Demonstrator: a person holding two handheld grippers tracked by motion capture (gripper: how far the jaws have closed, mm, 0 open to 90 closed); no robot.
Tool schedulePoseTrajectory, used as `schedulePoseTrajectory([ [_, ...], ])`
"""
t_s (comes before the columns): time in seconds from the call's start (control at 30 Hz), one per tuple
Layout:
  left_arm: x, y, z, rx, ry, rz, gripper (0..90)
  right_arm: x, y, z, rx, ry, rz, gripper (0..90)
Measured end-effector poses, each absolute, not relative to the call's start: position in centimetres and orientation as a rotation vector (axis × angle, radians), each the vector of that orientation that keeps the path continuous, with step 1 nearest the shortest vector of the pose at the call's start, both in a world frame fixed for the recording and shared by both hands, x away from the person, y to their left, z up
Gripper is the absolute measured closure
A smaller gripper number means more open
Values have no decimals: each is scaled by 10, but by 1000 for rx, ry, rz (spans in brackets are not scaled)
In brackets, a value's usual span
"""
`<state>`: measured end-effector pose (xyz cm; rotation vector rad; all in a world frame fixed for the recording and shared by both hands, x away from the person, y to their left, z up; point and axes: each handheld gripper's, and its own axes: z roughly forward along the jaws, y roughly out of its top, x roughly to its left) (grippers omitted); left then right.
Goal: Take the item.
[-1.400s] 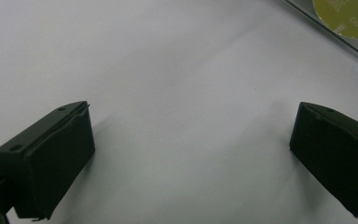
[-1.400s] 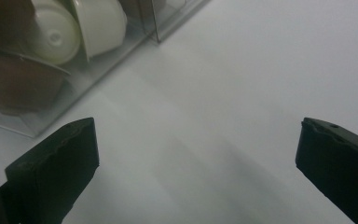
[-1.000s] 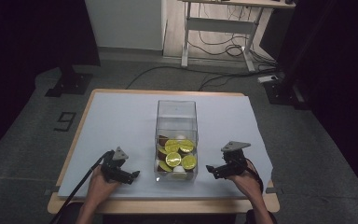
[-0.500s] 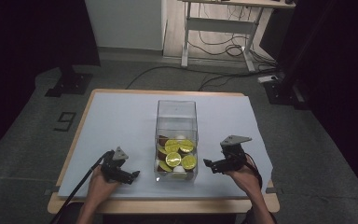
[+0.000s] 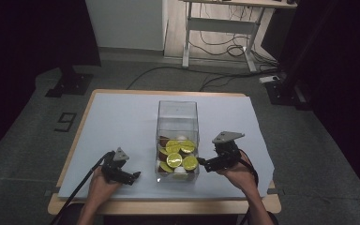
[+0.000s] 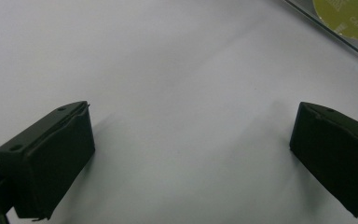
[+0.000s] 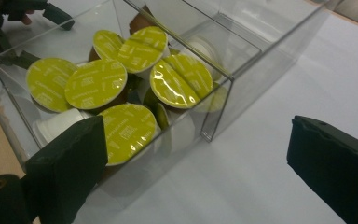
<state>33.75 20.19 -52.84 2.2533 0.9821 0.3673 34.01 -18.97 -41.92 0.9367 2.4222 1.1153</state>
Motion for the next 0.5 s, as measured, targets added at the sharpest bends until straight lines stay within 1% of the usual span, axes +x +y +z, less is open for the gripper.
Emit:
schedulePoseTrajectory([
  [0.27,338,202,-528,2253,982,367,0,344,-173,-410,900,2439,1154,85],
  [0.37,338,202,-528,2253,982,368,0,345,-165,-407,881,2471,1167,129],
  [0.5,338,202,-528,2253,982,366,0,348,-153,-408,866,2505,1177,137],
])
